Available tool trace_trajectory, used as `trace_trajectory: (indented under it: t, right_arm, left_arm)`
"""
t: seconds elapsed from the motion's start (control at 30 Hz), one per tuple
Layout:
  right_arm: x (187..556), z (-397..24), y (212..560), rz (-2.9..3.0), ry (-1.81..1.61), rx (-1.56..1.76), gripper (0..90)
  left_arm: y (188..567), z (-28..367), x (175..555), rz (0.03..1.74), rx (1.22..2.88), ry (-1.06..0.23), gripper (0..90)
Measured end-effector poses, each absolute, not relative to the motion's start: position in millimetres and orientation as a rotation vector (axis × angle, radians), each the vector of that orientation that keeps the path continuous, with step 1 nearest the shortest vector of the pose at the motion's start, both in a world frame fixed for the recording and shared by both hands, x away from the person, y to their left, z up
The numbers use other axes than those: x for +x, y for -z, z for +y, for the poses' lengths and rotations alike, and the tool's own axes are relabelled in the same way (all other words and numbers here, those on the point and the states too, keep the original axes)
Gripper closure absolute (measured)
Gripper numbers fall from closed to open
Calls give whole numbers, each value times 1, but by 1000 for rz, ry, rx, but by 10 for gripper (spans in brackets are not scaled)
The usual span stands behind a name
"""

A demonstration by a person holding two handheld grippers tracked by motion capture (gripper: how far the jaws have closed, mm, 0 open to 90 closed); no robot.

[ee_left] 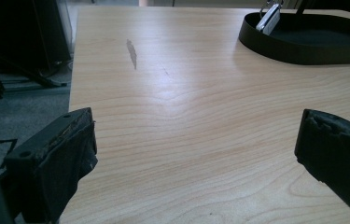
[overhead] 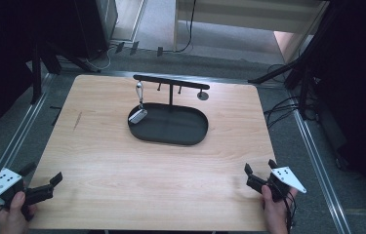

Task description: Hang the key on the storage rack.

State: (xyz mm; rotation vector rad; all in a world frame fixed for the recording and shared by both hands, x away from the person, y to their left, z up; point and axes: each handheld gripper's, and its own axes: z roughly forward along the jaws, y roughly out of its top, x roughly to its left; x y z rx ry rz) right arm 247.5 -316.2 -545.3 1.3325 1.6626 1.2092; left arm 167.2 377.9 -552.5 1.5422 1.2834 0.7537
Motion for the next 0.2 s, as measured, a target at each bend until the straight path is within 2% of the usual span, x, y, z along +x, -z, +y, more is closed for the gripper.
trace_trajectory:
  t: [0.2]
  right_arm:
    - [248,-316,545,1661,-1209,1334,84]
  left_arm:
    - [553,381,168,1313,1517,-736,0]
